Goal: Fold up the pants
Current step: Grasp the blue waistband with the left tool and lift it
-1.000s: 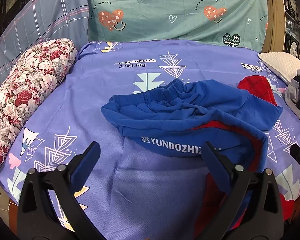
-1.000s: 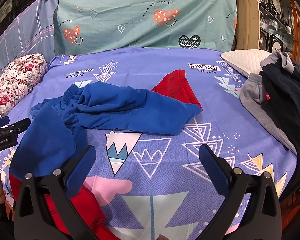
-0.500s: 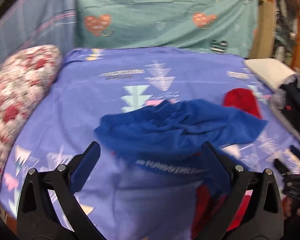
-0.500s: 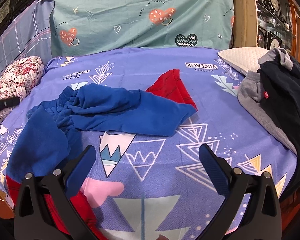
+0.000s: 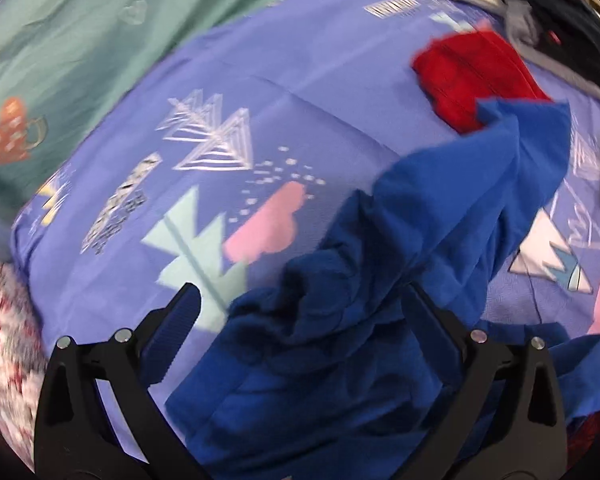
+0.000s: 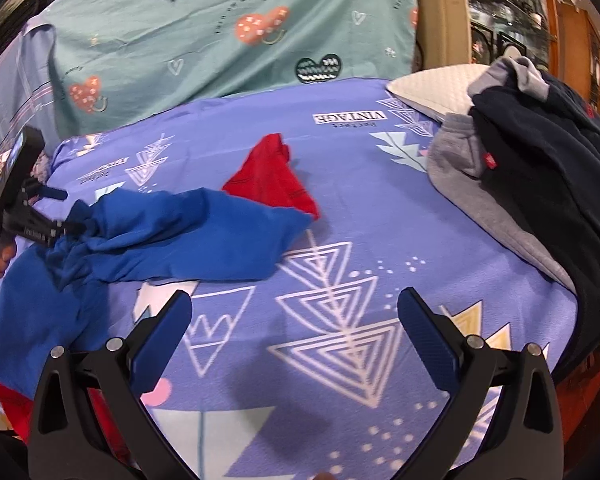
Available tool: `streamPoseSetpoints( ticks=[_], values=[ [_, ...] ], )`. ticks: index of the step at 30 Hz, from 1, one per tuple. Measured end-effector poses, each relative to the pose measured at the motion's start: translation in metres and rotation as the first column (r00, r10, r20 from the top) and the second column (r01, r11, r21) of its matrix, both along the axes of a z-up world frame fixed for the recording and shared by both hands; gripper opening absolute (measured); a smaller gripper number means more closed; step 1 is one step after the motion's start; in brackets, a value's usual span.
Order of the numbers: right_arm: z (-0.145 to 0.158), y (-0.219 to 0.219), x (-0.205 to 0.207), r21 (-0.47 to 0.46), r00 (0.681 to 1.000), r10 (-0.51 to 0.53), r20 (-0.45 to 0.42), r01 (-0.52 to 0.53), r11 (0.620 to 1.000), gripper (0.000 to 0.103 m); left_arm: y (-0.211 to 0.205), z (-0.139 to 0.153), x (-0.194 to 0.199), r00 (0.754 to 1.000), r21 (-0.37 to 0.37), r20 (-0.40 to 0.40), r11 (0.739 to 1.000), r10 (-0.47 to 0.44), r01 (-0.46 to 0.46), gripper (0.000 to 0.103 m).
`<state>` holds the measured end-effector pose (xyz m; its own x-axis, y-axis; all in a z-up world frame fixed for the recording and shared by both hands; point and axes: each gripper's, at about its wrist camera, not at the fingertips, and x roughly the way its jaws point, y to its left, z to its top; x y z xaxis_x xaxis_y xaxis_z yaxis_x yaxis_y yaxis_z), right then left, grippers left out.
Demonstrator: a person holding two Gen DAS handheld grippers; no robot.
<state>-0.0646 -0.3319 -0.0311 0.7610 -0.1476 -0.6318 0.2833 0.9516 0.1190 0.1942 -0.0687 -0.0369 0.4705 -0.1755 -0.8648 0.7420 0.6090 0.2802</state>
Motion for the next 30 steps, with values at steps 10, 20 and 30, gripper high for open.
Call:
streamPoseSetpoints(
  ticks=[10, 20, 30],
  values=[
    [0.005, -0.024, 0.016, 0.0, 1.0, -0.02, 0.002, 0.02, 1.0, 0.102, -0.004, -0.015, 0.005, 0.991, 0.032, -0.134, 0.999, -0.026, 0.03, 0.018],
    [0.016, -0.062, 0.055, -0.004, 0.998, -0.042, -0.037, 0.042, 0.999, 0.102, 0.204, 0.127, 0.047, 0.819, -0.383, 0.003, 0.757, 0.574, -0.529, 0.016],
    [-0.022, -0.054, 0.175, 0.091, 0.96, 0.184, -0.212, -0.168, 0.982, 0.102, 0.298, 0.02, 0.091, 0.63, -0.232, -0.113, 0.596, 0.768, -0.769, 0.021]
  ],
)
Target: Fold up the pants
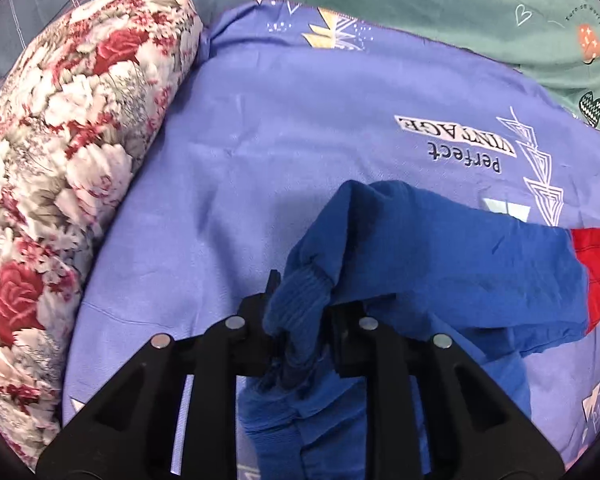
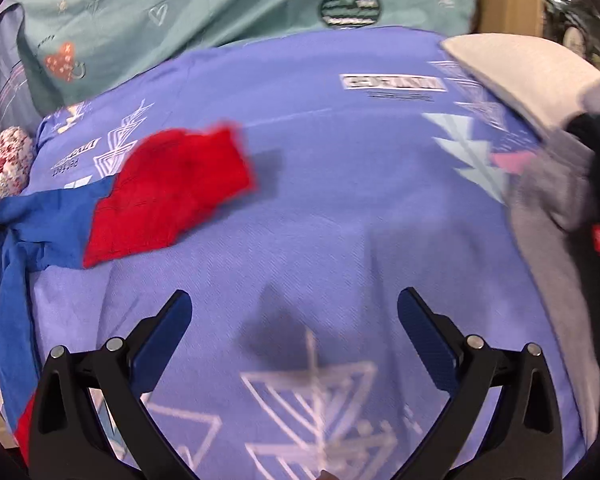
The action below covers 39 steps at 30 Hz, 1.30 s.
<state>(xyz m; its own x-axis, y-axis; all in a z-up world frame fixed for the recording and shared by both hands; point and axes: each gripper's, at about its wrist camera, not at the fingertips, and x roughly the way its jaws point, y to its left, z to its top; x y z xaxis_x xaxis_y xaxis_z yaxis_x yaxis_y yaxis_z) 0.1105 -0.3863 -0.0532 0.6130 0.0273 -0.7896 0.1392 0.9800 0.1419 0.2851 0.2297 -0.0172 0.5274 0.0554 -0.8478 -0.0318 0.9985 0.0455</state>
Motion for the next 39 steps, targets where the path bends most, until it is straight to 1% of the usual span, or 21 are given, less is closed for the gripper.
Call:
streamPoseSetpoints(
  ticks=[3, 6, 9, 11, 13, 14, 15, 16, 17, 19, 22, 24, 27, 29, 30, 32, 33, 34, 35, 37, 39],
  values=[
    [-0.004, 0.012, 0.037, -0.033, 0.999, 0.045, 0.003, -0.045, 0.998, 0.102, -0.008, -0.006, 0.014, 1.0, 0.008, -0.006, 1.0, -0.001, 0.001, 0.024],
    [-0.004, 0.012, 0.071, -0.038, 1.0, 0.028, 0.01, -0.028, 0.999, 0.102, -0.015, -0.014, 0.021, 1.0, 0.016, -0.02, 1.0, -0.008, 0.008, 0.04],
    [-0.013, 0.01, 0.1, 0.016, 0.999, 0.025, -0.02, -0.025, 1.0, 0.102, -0.02, -0.022, 0.031, 0.999, 0.038, -0.034, 0.999, -0.023, 0.024, 0.052],
    [-0.021, 0.016, 0.119, 0.003, 0.998, 0.04, -0.052, -0.04, 0.999, 0.102, -0.02, -0.031, 0.037, 0.998, 0.047, -0.062, 0.999, -0.025, 0.027, 0.066],
    [-0.027, 0.025, 0.132, -0.027, 0.995, 0.067, -0.076, -0.069, 0.997, 0.099, -0.019, -0.037, 0.041, 0.996, 0.04, -0.081, 0.999, -0.019, 0.022, 0.069],
    [-0.029, 0.029, 0.135, -0.036, 0.993, 0.08, -0.085, -0.084, 0.996, 0.092, -0.019, -0.038, 0.042, 0.996, 0.037, -0.084, 0.999, -0.021, 0.025, 0.068],
    [-0.029, 0.033, 0.136, -0.052, 0.992, 0.097, -0.087, -0.101, 0.994, 0.064, -0.02, -0.039, 0.043, 0.996, 0.036, -0.082, 0.999, -0.028, 0.031, 0.066],
    [-0.025, 0.035, 0.136, -0.056, 0.991, 0.114, -0.075, -0.119, 0.991, 0.038, -0.021, -0.037, 0.043, 0.996, 0.033, -0.079, 0.999, -0.038, 0.04, 0.044],
    [-0.021, 0.033, 0.136, -0.018, 0.989, 0.136, -0.065, -0.138, 0.99, 0.036, -0.022, -0.035, 0.044, 0.996, 0.034, -0.077, 0.998, -0.046, 0.048, 0.013],
    [-0.006, 0.024, 0.132, 0.033, 0.99, 0.142, -0.004, -0.141, 0.989, 0.024, -0.02, -0.028, 0.045, 0.997, 0.018, -0.068, 0.999, -0.037, 0.038, 0.013],
    [0.029, 0.003, 0.124, 0.06, 0.99, 0.102, 0.1, -0.108, 0.992, 0.023, -0.019, -0.003, 0.043, 1.0, 0.003, -0.008, 1.0, -0.019, 0.019, 0.013],
    [0.054, -0.013, 0.121, 0.054, 0.985, 0.062, 0.161, -0.071, 0.996, 0.023, -0.022, 0.016, 0.044, 0.999, -0.043, 0.042, 0.999, -0.019, 0.021, 0.013],
    [0.077, -0.033, 0.134, 0.057, 0.981, 0.01, 0.195, -0.021, 0.998, 0.022, -0.035, 0.037, 0.057, 0.996, -0.054, 0.087, 0.998, -0.029, 0.034, 0.014],
    [0.08, -0.039, 0.152, 0.056, 0.982, -0.018, 0.187, 0.007, 0.998, 0.022, -0.049, 0.036, 0.076, 0.997, -0.041, 0.076, 0.998, -0.033, 0.036, 0.016],
    [0.072, -0.041, 0.168, 0.054, 0.99, -0.023, 0.138, 0.016, 0.998, 0.023, -0.056, 0.029, 0.087, 0.998, -0.013, 0.049, 0.999, -0.031, 0.032, 0.019],
    [0.049, -0.043, 0.185, 0.02, 0.997, -0.057, 0.043, 0.056, 0.998, 0.029, -0.066, -0.002, 0.115, 0.998, 0.06, -0.055, 0.998, -0.013, 0.016, 0.039],
    [0.036, -0.04, 0.192, -0.029, 0.997, -0.077, 0.0, 0.077, 0.997, 0.041, -0.068, -0.018, 0.125, 0.995, 0.104, -0.097, 0.995, 0.007, 0.004, 0.048],
    [0.022, -0.032, 0.198, -0.12, 0.994, -0.098, -0.047, 0.092, 0.989, 0.043, -0.07, -0.029, 0.13, 0.991, 0.144, -0.128, 0.989, 0.027, -0.009, 0.067],
    [0.015, -0.025, 0.197, -0.187, 0.991, -0.111, -0.069, 0.097, 0.978, 0.044, -0.069, -0.035, 0.133, 0.989, 0.173, -0.138, 0.985, 0.046, -0.022, 0.074],
    [0.017, -0.012, 0.183, -0.275, 0.991, -0.125, -0.045, 0.108, 0.955, 0.056, -0.059, -0.022, 0.128, 0.993, 0.131, -0.108, 0.991, 0.047, -0.033, 0.075],
    [0.028, -0.002, 0.158, -0.292, 0.997, -0.083, 0.002, 0.08, 0.953, 0.062, -0.044, -0.003, 0.116, 0.996, 0.087, -0.074, 0.995, 0.05, -0.044, 0.081]
  ],
)
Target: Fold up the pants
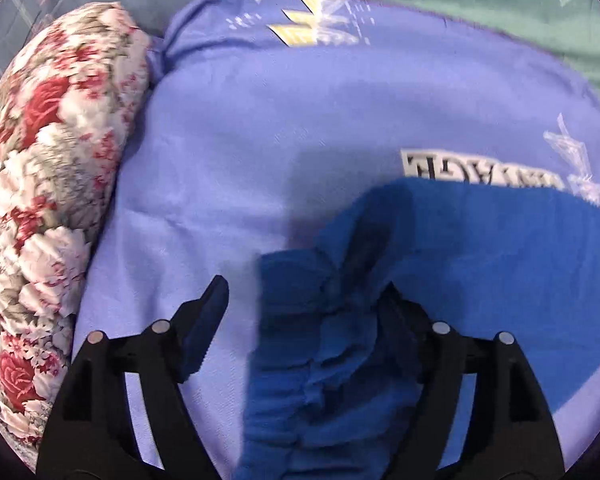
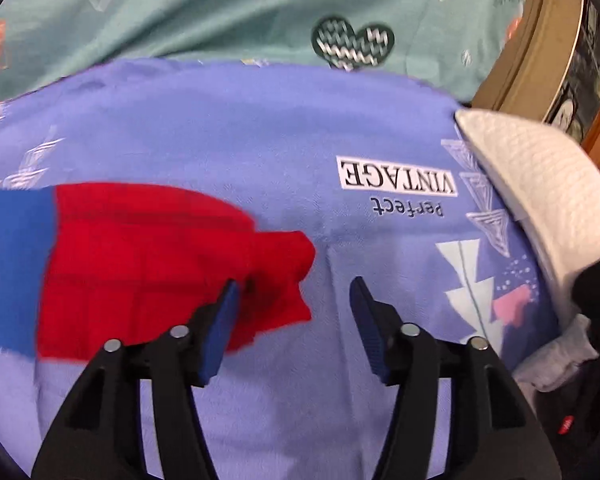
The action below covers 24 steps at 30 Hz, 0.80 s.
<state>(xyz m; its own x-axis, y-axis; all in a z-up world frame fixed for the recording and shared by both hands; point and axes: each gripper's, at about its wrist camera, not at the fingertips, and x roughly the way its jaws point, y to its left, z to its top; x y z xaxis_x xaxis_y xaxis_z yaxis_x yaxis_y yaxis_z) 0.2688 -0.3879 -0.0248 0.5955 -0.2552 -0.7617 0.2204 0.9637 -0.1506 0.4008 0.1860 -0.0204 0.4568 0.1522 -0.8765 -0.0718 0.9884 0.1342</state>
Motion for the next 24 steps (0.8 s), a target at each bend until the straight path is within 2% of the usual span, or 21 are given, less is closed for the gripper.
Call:
streamPoseSetpoints(
  ticks=[3, 6, 9, 14, 17, 21, 23, 24],
  values=[
    [0.018, 0.025, -0.061, 0.066, 0.988, 0.155, 0.028, -0.156, 0.986, 0.07, 0.039, 0.039, -0.038, 0.997, -0.086, 0.067, 0.995, 0.047, -0.041, 0.085],
    [0.028, 0.055, -0.135, 0.147, 0.94, 0.34, 0.034, -0.341, 0.929, 0.077, 0.064, 0.053, -0.093, 0.992, -0.126, 0.084, 0.989, 0.092, -0.081, 0.085],
    [0.024, 0.081, -0.209, 0.225, 0.885, 0.465, 0.024, -0.458, 0.86, 0.078, 0.081, 0.031, -0.15, 0.991, -0.191, 0.043, 0.975, 0.127, -0.116, 0.082],
    [0.005, 0.106, -0.282, 0.38, 0.822, 0.569, 0.01, -0.53, 0.758, 0.078, 0.068, -0.017, -0.21, 0.995, -0.3, -0.028, 0.949, 0.093, -0.097, 0.072],
    [0.001, 0.121, -0.309, 0.436, 0.776, 0.631, 0.016, -0.573, 0.694, 0.07, 0.05, -0.035, -0.224, 0.997, -0.316, -0.039, 0.946, 0.066, -0.075, 0.072],
    [-0.008, 0.143, -0.323, 0.491, 0.741, 0.671, 0.01, -0.589, 0.642, 0.068, 0.039, -0.047, -0.221, 0.997, -0.341, -0.048, 0.937, 0.066, -0.078, 0.072],
    [-0.016, 0.16, -0.328, 0.504, 0.714, 0.7, -0.016, -0.599, 0.622, 0.058, 0.035, -0.048, -0.217, 0.996, -0.352, -0.046, 0.932, 0.073, -0.084, 0.072],
    [-0.019, 0.171, -0.331, 0.514, 0.689, 0.724, -0.034, -0.609, 0.604, 0.037, 0.032, -0.05, -0.215, 0.996, -0.352, -0.044, 0.932, 0.074, -0.085, 0.072]
  ],
)
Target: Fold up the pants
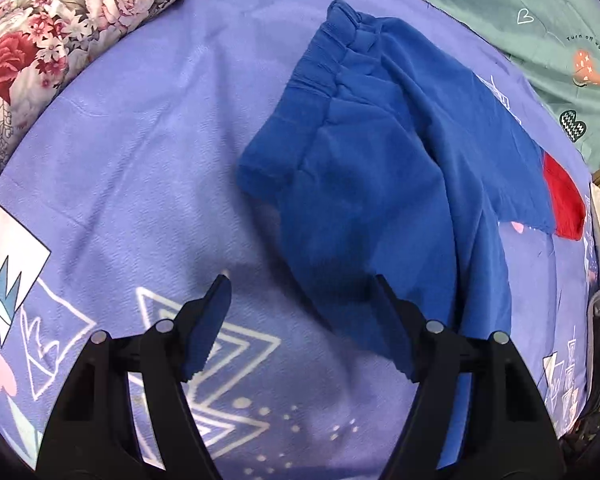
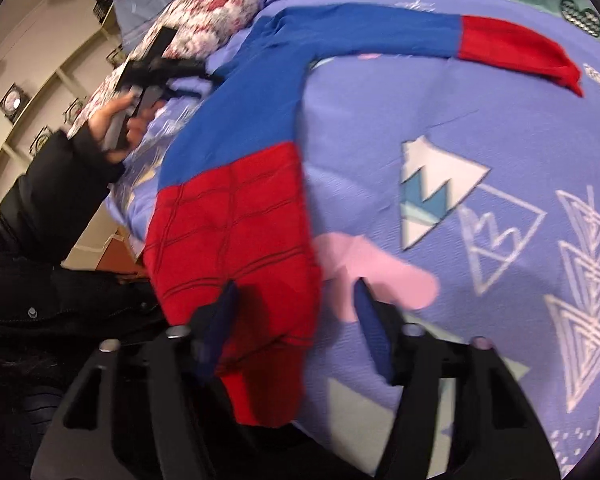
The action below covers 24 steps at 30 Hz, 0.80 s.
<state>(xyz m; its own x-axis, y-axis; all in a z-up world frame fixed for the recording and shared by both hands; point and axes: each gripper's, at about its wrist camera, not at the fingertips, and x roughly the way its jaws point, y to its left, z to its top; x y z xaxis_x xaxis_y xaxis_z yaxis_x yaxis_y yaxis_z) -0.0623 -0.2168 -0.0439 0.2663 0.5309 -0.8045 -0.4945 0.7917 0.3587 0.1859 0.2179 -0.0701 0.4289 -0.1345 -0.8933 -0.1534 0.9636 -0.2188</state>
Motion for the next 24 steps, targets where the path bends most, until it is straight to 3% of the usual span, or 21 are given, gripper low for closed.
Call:
streamPoseSetpoints(
  ticks=[1, 3, 5, 8, 12, 14, 15, 16, 18, 20, 24],
  values=[
    [-0.002, 0.006, 0.0, -0.013, 1.0, 0.019, -0.01, -0.019, 1.0, 0.023, -0.001, 0.001, 0.002, 1.0, 0.002, 0.004, 1.0, 0.001, -0.001, 0.072],
    [0.003, 0.008, -0.004, -0.042, 1.0, 0.006, 0.006, -0.006, 0.999, 0.014, -0.003, 0.004, 0.004, 1.0, 0.004, 0.008, 1.0, 0.005, -0.006, 0.072],
    [0.012, -0.005, -0.004, -0.021, 0.999, -0.044, 0.012, 0.044, 0.999, 0.011, -0.007, 0.006, 0.011, 1.0, 0.008, 0.005, 1.0, 0.005, -0.005, 0.073],
    [0.039, -0.04, -0.004, -0.042, 0.982, -0.152, 0.114, 0.158, 0.987, 0.009, 0.0, 0.01, 0.012, 1.0, 0.009, 0.005, 1.0, 0.015, -0.015, 0.073],
    [0.071, -0.102, 0.018, -0.078, 0.91, -0.339, 0.239, 0.366, 0.927, 0.008, 0.006, 0.007, 0.017, 1.0, -0.04, -0.001, 0.999, 0.026, -0.026, 0.074],
    [0.063, -0.131, 0.045, -0.114, 0.87, -0.424, 0.251, 0.461, 0.88, 0.011, 0.003, 0.003, 0.023, 1.0, -0.065, -0.012, 0.997, 0.028, -0.029, 0.074],
    [0.055, -0.14, 0.054, -0.135, 0.846, -0.468, 0.253, 0.51, 0.849, 0.022, 0.001, 0.0, 0.026, 0.999, -0.074, -0.019, 0.997, 0.032, -0.033, 0.074],
    [0.043, -0.154, 0.061, -0.173, 0.794, -0.542, 0.276, 0.595, 0.785, 0.037, -0.001, -0.002, 0.029, 0.999, -0.079, -0.025, 0.996, 0.036, -0.038, 0.077],
    [0.024, -0.17, 0.064, -0.162, 0.742, -0.624, 0.245, 0.666, 0.728, 0.041, -0.003, -0.006, 0.033, 0.999, -0.08, -0.027, 0.996, 0.045, -0.048, 0.08],
    [0.003, -0.177, 0.054, -0.131, 0.738, -0.657, 0.157, 0.675, 0.726, 0.041, -0.004, -0.007, 0.034, 0.998, -0.095, -0.017, 0.994, 0.057, -0.058, 0.082],
    [-0.011, -0.178, 0.018, -0.116, 0.734, -0.667, 0.128, 0.679, 0.725, 0.044, -0.009, -0.006, 0.032, 0.996, -0.097, 0.022, 0.991, 0.09, -0.088, 0.081]
  ],
)
